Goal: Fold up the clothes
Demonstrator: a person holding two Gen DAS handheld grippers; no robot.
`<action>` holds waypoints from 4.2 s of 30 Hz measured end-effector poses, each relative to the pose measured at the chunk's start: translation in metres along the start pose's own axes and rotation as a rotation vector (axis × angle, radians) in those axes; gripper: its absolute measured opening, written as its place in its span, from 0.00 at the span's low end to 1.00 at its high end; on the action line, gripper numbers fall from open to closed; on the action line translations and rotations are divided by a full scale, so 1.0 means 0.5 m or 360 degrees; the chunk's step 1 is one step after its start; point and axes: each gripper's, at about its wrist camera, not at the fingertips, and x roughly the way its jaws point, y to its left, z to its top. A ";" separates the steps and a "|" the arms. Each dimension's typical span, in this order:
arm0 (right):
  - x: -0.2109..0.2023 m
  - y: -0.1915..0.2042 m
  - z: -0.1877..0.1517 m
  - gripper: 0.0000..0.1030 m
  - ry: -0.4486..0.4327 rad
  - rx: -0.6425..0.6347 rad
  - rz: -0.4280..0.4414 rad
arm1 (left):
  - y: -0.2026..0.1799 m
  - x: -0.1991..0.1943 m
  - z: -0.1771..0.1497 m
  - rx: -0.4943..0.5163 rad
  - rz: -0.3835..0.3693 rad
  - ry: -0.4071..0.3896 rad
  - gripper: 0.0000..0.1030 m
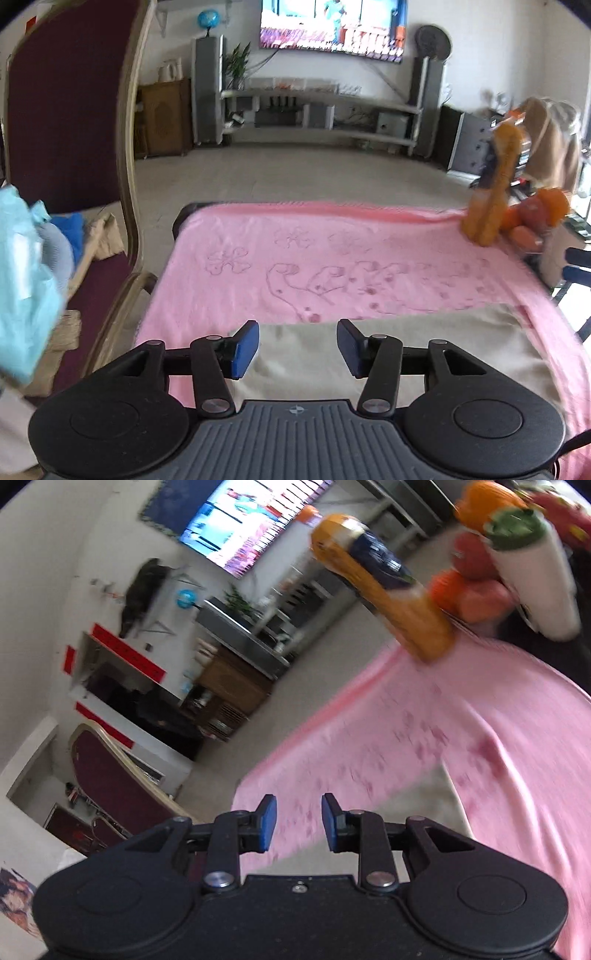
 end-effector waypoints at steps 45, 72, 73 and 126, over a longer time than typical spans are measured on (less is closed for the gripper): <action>0.046 -0.185 0.027 0.20 -0.0198 0.0649 -0.0184 | 0.112 0.049 -0.017 -0.0407 0.0607 0.0089 0.33; -0.005 -0.058 -0.236 0.26 0.0424 0.0028 -0.0235 | -0.150 -0.032 -0.231 0.0119 0.0093 0.0352 0.40; -0.004 -0.064 -0.240 0.23 0.0436 0.0012 -0.0259 | -0.142 -0.033 -0.232 0.0100 0.0090 0.0375 0.41; -0.097 -0.209 -0.204 0.51 0.0337 0.0579 0.0059 | -0.106 -0.042 -0.248 0.0101 0.0122 0.0461 0.43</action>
